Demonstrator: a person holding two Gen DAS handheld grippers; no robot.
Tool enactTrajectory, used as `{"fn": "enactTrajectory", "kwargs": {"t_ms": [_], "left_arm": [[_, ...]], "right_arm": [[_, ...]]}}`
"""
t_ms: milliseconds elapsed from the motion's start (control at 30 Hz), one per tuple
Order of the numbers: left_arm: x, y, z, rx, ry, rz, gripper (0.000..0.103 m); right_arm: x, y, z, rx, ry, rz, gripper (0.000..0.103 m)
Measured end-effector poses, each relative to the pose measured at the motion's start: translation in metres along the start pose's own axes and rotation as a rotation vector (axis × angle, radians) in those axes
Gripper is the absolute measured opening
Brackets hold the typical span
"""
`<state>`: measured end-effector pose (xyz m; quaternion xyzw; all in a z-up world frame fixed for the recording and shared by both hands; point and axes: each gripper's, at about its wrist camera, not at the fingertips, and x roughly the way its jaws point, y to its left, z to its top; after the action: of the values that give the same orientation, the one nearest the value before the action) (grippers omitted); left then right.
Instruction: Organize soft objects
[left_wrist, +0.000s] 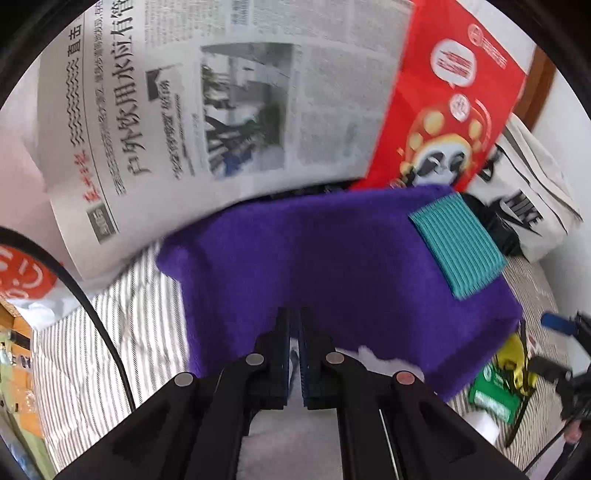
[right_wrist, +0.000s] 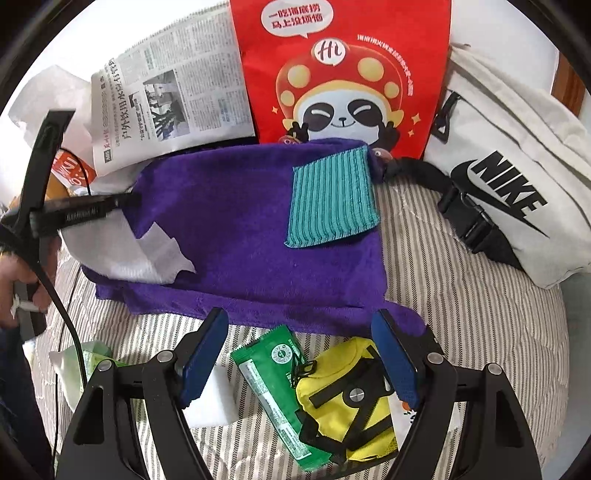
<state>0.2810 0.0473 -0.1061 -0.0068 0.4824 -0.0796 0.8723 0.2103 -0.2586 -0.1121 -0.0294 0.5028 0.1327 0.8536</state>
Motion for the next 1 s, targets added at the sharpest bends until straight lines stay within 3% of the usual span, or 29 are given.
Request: {"fn": "enactTrajectory", "kwargs": {"t_ms": [133,300,467,567,600,667,700,733,933,1000], "left_arm": [[0.009,0.004,0.021,0.019,0.003,0.022,0.005],[0.008,0.005,0.046,0.029,-0.049,0.047,0.005],[0.029,0.000,0.043,0.078,0.005,0.105,0.008],[0.028,0.009,0.041,0.018,0.024,0.066,0.019],[0.024,0.013,0.041,-0.003,0.012,0.050,0.027],[0.011,0.019,0.046,-0.034,-0.023,0.047,0.052],[0.003,0.020,0.050,-0.043,-0.050,0.058,0.072],[-0.004,0.020,0.052,-0.042,-0.075,0.068,0.078],[-0.039,0.006,0.061,0.040,-0.134,0.118,0.078],[-0.046,0.000,0.059,0.073,-0.157,0.170,0.080]], "right_arm": [[0.005,0.001,-0.001,0.010,0.012,0.006,0.079],[0.003,0.001,-0.001,0.000,0.004,-0.001,0.079],[0.007,-0.001,0.000,0.000,0.012,0.003,0.079],[0.008,0.000,-0.002,0.004,0.016,0.009,0.079],[0.008,0.000,-0.002,0.003,0.018,0.011,0.079],[0.007,0.002,-0.003,-0.002,0.018,0.012,0.079],[0.007,0.003,-0.004,-0.004,0.018,0.015,0.079],[0.007,0.004,-0.004,-0.005,0.018,0.020,0.079],[0.007,0.010,-0.009,-0.018,0.019,0.028,0.079],[0.007,0.010,-0.011,-0.010,-0.003,0.027,0.079]]}}
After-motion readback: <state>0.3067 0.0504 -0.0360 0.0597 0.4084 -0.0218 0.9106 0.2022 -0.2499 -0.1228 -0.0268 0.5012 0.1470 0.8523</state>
